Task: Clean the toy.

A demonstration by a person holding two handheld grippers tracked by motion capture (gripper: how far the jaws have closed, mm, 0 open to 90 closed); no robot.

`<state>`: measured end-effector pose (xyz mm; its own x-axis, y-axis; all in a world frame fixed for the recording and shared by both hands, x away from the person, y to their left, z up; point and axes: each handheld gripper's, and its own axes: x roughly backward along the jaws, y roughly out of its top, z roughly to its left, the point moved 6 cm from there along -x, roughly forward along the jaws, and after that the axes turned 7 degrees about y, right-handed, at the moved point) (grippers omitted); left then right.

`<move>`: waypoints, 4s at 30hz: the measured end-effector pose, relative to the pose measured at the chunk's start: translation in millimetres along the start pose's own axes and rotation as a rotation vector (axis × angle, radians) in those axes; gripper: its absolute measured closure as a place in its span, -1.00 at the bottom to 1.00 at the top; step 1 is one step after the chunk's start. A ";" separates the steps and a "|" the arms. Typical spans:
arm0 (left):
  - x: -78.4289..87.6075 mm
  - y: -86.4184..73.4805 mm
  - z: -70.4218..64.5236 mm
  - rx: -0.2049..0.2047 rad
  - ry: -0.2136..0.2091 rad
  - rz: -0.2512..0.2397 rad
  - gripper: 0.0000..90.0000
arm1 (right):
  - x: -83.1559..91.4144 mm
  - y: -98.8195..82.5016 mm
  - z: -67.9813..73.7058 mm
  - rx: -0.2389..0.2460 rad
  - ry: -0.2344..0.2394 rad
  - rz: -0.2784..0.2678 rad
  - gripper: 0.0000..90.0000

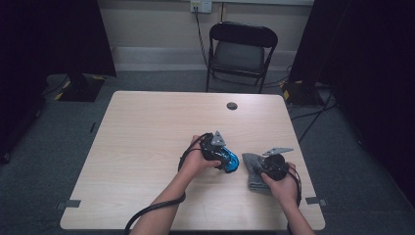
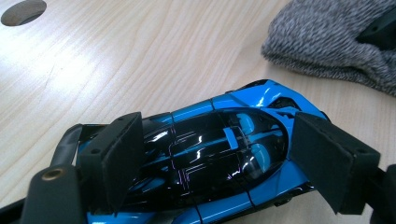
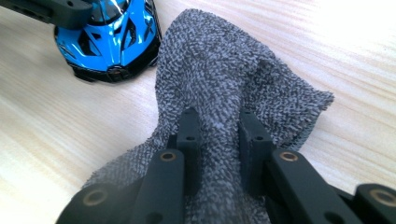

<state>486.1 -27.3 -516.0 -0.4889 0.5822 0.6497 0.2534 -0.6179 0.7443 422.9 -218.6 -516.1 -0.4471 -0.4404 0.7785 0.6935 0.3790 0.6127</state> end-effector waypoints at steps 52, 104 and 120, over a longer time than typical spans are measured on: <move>-0.2 0.4 -1.1 0.007 0.008 0.001 -0.60 | -10.2 -6.0 66.3 0.199 0.100 0.061 0.62; -0.1 -0.4 -1.4 0.006 0.007 -0.012 -0.60 | 30.8 -16.7 54.0 0.154 0.148 -0.098 0.66; 0.1 -1.2 -1.2 0.004 0.003 -0.022 -0.60 | 22.5 32.7 -17.5 0.179 0.076 -0.162 0.66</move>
<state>484.8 -27.1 -517.0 -0.4966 0.5942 0.6328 0.2455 -0.6031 0.7590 445.4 -230.3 -480.8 -0.4959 -0.5644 0.6600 0.5021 0.4337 0.7482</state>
